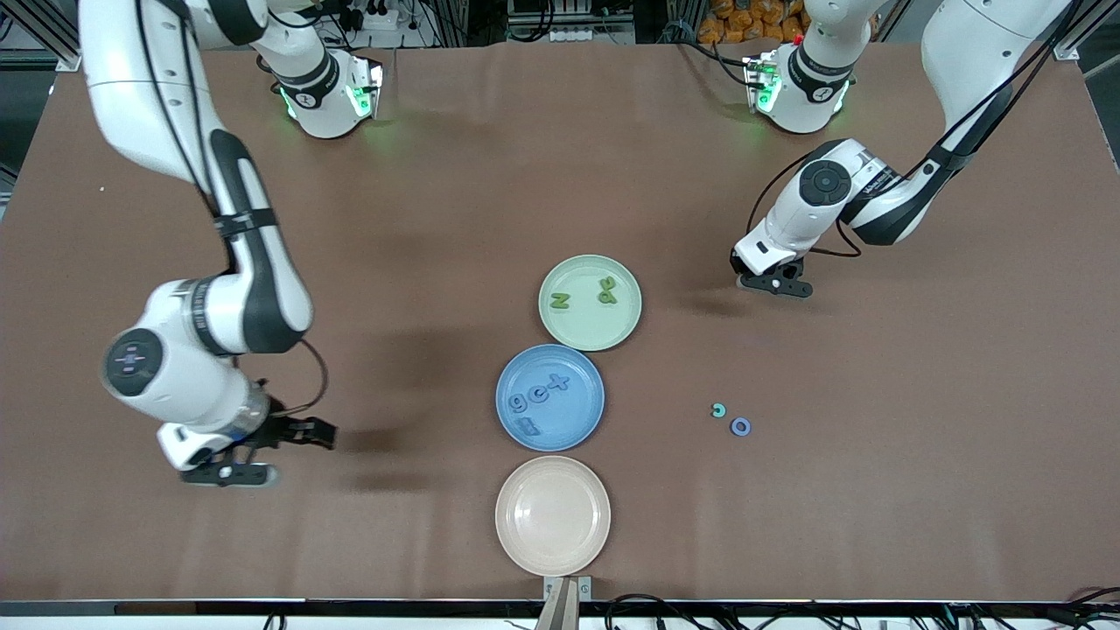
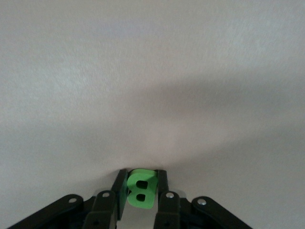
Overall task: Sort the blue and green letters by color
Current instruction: 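Withdraw the right gripper while the left gripper grasps the green B, then drop the B on the green plate while the right gripper withdraws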
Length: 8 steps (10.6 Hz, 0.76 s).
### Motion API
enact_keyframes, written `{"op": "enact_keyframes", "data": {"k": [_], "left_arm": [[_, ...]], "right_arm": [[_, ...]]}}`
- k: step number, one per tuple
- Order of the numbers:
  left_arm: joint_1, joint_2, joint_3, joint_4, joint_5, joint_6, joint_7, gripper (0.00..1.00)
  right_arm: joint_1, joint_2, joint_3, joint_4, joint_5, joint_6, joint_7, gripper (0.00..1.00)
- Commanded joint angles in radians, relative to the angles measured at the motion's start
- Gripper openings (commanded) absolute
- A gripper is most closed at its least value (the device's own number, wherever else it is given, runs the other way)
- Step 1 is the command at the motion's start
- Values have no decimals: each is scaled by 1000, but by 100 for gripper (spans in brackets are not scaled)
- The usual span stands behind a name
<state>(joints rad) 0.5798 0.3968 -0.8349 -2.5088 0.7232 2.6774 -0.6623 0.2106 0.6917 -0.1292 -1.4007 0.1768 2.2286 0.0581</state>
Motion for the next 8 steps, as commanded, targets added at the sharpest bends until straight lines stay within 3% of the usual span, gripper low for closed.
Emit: {"op": "enact_keyframes", "data": {"k": [1, 4, 8], "left_arm": [[5, -3, -44, 47, 13, -14, -89, 0], [2, 5, -76, 91, 5, -14, -167, 0], [-102, 31, -78, 159, 1, -39, -304, 0]], "right_arm": [[-82, -30, 3, 0, -14, -44, -83, 100], [-108, -61, 0, 0, -16, -69, -81, 100], [-111, -100, -23, 14, -54, -161, -83, 100]]}}
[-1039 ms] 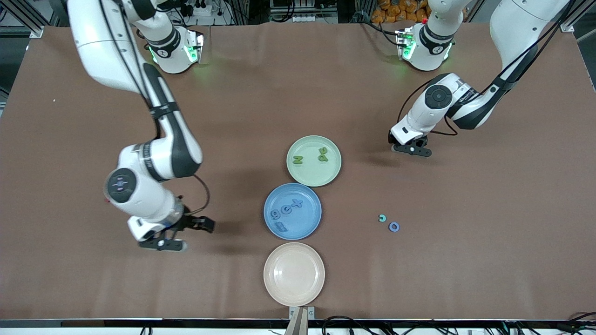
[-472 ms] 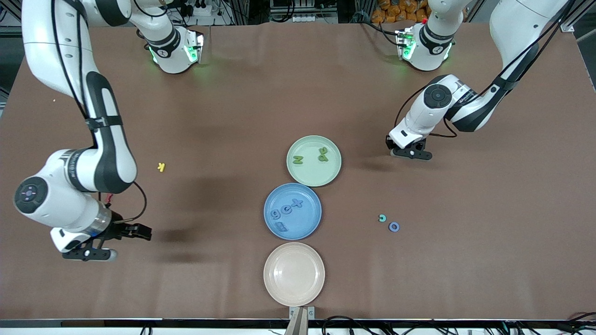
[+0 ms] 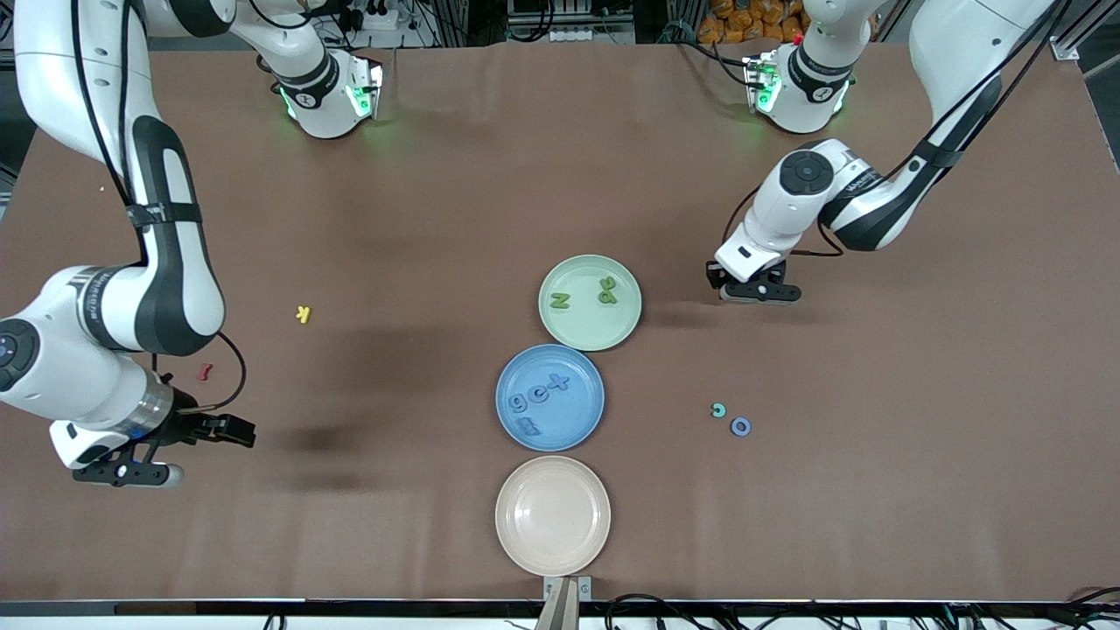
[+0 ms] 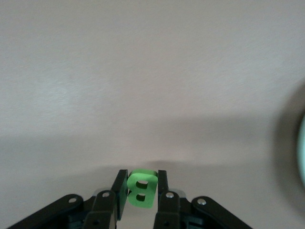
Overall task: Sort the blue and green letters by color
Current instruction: 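Drop the B on the green plate while the right gripper withdraws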
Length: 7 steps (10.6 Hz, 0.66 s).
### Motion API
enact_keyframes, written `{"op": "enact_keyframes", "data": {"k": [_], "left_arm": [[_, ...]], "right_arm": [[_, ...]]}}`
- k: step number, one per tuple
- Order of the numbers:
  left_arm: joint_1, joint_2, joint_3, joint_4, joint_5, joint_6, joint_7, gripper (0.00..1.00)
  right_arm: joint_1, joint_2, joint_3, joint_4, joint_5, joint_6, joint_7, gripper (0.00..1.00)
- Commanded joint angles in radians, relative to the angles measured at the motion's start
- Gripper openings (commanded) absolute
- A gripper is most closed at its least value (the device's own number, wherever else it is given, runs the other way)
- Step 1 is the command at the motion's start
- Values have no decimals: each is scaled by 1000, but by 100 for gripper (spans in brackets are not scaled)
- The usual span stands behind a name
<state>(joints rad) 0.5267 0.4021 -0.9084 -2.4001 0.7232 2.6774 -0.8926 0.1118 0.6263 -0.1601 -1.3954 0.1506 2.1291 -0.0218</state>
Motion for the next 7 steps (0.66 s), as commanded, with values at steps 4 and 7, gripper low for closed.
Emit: {"op": "enact_keyframes", "data": {"k": [4, 7], "left_arm": [[-177, 89, -1, 160, -2, -102, -256, 0], [-227, 98, -1, 199, -2, -103, -343, 0]], "right_arm": [[-14, -40, 10, 13, -28, -70, -1, 100], [-6, -22, 11, 10, -28, -63, 2, 100]]}}
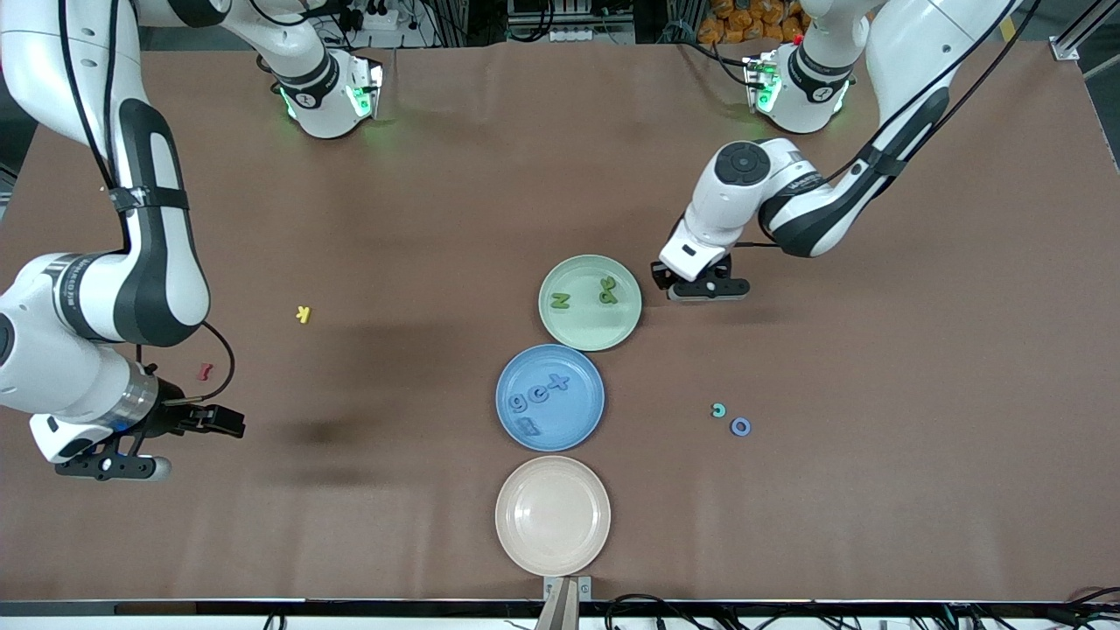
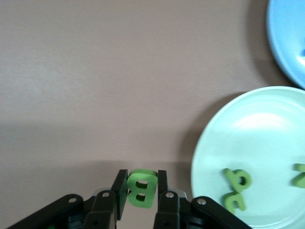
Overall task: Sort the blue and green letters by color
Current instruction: 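Drop the B on the green plate while the right gripper withdraws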
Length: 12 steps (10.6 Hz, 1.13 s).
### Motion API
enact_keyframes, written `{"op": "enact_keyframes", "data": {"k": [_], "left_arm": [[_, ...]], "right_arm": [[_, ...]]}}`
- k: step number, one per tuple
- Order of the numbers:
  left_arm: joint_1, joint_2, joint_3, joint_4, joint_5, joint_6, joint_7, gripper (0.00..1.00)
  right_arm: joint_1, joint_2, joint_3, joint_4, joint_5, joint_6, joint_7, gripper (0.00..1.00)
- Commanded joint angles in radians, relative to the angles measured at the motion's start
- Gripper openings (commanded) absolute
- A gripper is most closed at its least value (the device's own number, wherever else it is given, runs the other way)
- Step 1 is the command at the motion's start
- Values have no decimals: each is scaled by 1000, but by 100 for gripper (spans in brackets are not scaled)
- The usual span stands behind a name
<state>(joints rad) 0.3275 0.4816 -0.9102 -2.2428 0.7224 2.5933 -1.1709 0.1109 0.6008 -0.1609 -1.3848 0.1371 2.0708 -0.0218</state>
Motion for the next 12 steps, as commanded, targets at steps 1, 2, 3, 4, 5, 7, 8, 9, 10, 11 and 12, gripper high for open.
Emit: {"op": "enact_keyframes", "data": {"k": [1, 2, 3, 4, 5, 7, 8, 9, 10, 11, 12], "left_arm": [[-33, 15, 1, 52, -1, -19, -93, 0], [-56, 14, 1, 69, -1, -21, -120, 0], [-73, 12, 1, 81, -3, -33, -154, 0], [-88, 9, 1, 100, -1, -42, -185, 0], [-105, 9, -1, 115, -1, -45, -231, 0], [-148, 9, 1, 126, 0, -45, -327, 0], [-156, 8, 1, 131, -1, -45, -343, 0], [-168, 6, 1, 131, 0, -45, -358, 0], [-185, 6, 1, 132, -1, -47, -368, 0], [-199, 5, 1, 143, -1, -47, -390, 0], [-221, 0, 1, 155, -1, -71, -418, 0]], "right_arm": [[-5, 2, 11, 0, -14, -5, 3, 100], [-14, 1, 11, 1, -14, -6, -3, 100], [-22, -2, 11, 1, -16, -9, -3, 100], [-33, -4, 11, 3, -17, -9, -3, 100], [-34, -4, 6, 3, -22, -9, -3, 100], [-36, -9, 4, 3, -65, -12, -3, 100], [-34, -16, 3, 3, -85, -26, -4, 100], [-33, -36, 4, 3, -124, -72, -3, 100], [-31, -53, 3, 3, -148, -110, -3, 100], [-31, -82, 4, 3, -148, -119, -3, 100], [-36, -104, 3, 3, -148, -129, -1, 100]]}}
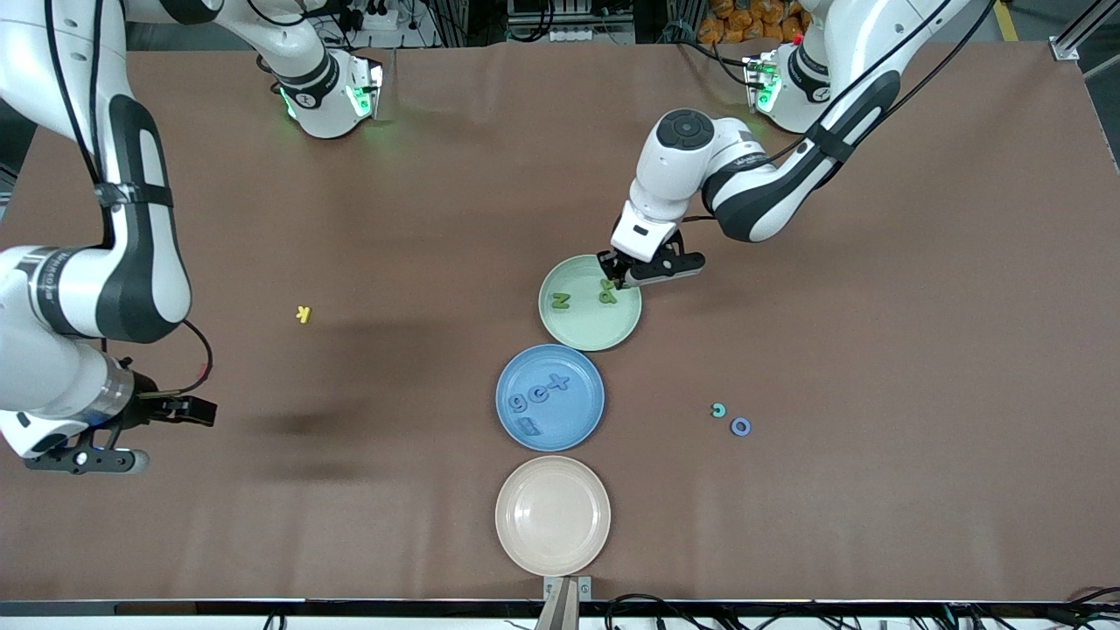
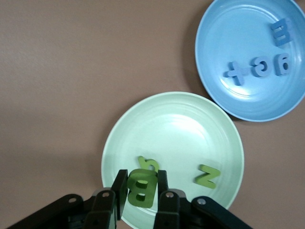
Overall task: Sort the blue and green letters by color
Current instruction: 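Drop the B on the green plate while the right gripper withdraws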
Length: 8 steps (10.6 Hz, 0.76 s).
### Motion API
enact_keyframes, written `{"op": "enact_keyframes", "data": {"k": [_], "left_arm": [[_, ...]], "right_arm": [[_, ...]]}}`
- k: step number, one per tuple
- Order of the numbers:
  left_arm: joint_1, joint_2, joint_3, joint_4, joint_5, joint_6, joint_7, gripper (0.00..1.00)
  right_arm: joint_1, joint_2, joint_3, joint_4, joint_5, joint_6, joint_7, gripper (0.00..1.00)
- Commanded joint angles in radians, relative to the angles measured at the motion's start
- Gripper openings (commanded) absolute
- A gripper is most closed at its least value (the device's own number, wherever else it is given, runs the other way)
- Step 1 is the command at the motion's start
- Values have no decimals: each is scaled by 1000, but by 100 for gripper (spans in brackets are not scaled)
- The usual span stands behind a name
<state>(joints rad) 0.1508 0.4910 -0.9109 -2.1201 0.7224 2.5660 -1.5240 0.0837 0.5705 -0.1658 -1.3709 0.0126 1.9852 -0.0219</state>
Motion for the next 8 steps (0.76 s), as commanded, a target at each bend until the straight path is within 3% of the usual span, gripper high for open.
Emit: {"op": "enact_keyframes", "data": {"k": [1, 4, 8], "left_arm": [[-84, -8, 1, 54, -1, -82, -96, 0], [-190, 18, 50, 80, 5, -90, -134, 0], [-341, 96, 203, 155, 14, -90, -133, 0]], "right_arm": [[-12, -89, 5, -11, -25, -69, 0, 100], [-12, -155, -14, -13, -25, -173, -3, 100], [-19, -274, -15, -19, -25, -299, -3, 100]]}}
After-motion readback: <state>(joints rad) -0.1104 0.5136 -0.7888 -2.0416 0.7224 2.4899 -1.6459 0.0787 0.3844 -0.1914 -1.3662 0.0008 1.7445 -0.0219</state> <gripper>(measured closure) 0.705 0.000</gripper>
